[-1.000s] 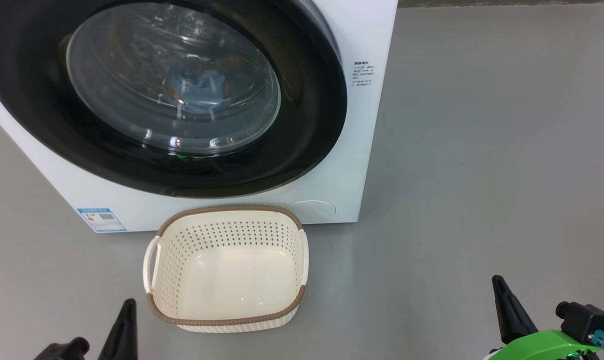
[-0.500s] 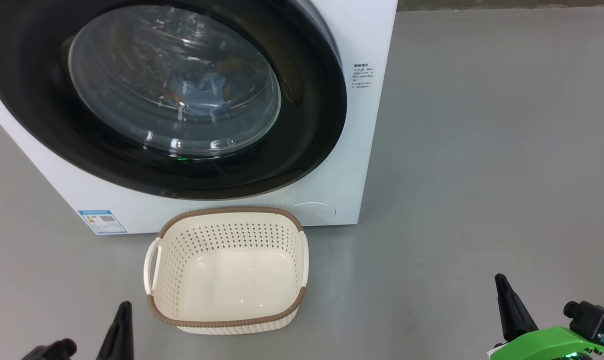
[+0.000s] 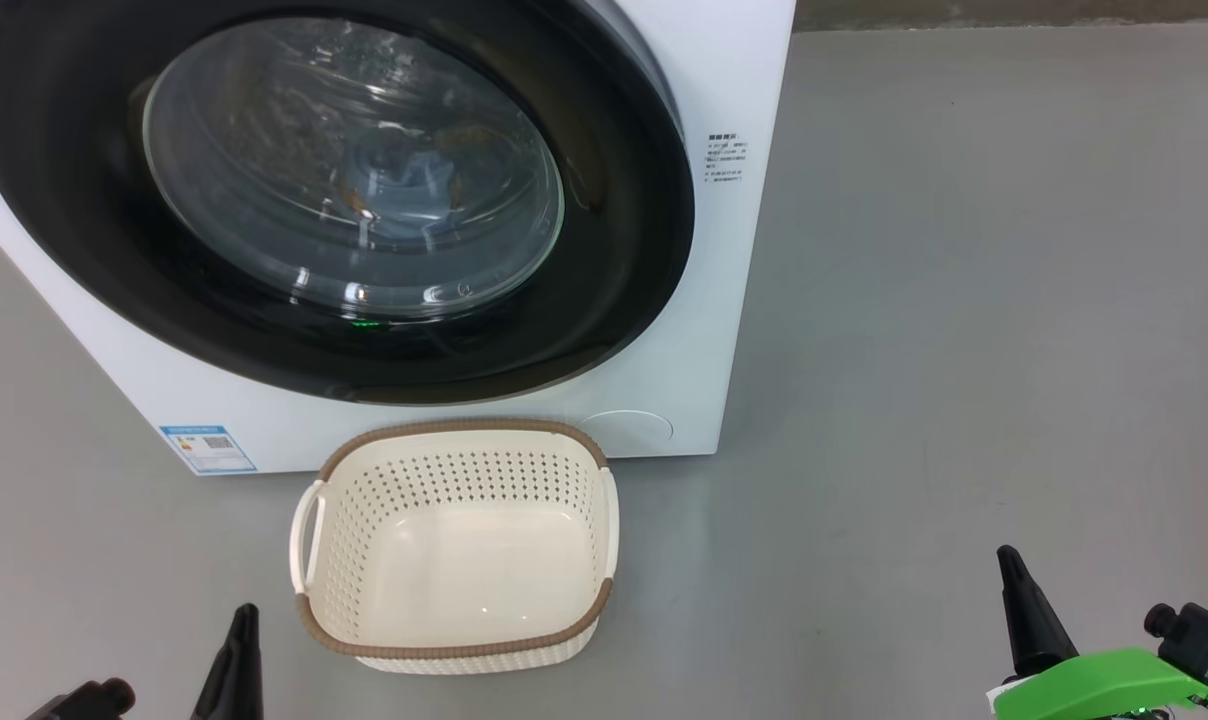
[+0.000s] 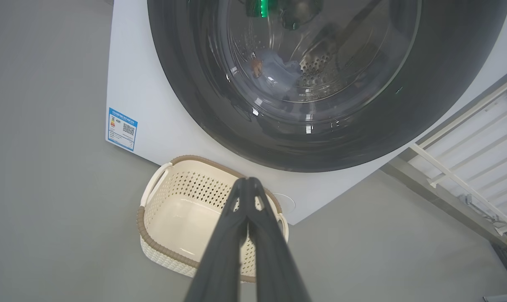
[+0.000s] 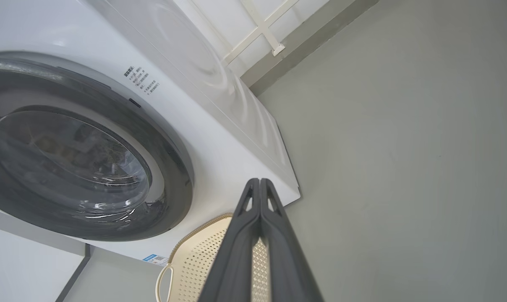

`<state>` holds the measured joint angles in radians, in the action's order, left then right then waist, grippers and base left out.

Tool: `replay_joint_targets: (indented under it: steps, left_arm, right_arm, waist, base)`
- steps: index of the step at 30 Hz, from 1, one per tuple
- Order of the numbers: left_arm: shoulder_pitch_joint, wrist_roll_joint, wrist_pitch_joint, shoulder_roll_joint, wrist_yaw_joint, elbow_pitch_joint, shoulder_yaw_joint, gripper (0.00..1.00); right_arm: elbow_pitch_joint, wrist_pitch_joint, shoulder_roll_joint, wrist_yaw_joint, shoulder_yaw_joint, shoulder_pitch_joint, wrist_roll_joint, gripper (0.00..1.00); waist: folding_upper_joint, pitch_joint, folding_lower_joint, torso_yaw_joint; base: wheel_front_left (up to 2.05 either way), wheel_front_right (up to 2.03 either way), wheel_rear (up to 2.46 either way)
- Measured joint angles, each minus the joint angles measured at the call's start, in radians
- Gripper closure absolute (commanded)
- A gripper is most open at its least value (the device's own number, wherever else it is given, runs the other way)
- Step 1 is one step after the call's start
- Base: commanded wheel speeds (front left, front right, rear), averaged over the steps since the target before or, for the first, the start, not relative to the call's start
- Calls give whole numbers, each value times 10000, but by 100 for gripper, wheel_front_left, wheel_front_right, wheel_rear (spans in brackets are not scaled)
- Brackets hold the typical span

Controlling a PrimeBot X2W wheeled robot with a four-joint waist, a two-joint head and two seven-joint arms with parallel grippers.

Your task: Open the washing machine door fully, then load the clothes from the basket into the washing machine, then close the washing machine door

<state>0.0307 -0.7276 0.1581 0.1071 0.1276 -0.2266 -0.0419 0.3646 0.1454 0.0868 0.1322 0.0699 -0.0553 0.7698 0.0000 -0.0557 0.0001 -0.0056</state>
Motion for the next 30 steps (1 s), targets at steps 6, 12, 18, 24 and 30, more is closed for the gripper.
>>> replay_joint_targets:
  steps: [6, 12, 18, 24, 30]
  left_arm:
    - [-28, -621, -176, -17, 0, -27, 46, 100]
    - [-141, -1244, -293, -52, 0, -44, 102, 100]
    - [-148, -1866, -447, -61, 0, -73, 153, 100]
    - [-192, -2483, -625, -86, 0, -102, 198, 100]
    - [-350, -3104, -792, -127, 0, -128, 245, 100]
  right_arm:
    - [-56, -136, -23, 0, 33, -16, 579, 100]
    - [-111, -326, -44, 0, 69, -23, 1162, 100]
    - [-161, -522, -86, 0, 102, -28, 1756, 100]
    - [-230, -681, -132, 0, 138, -30, 2320, 100]
    - [-290, -844, -159, -2, 186, -32, 2886, 100]
  waist:
    - [0, 38, 0, 4]
    - [0, 76, 0, 8]
    - [0, 114, -1, 12]
    - [0, 152, 0, 15]
    - [0, 189, 0, 20]
  base:
    - [0, 0, 0]
    - [0, 0, 0]
    - [0, 0, 0]
    - [0, 0, 0]
    - [0, 0, 0]
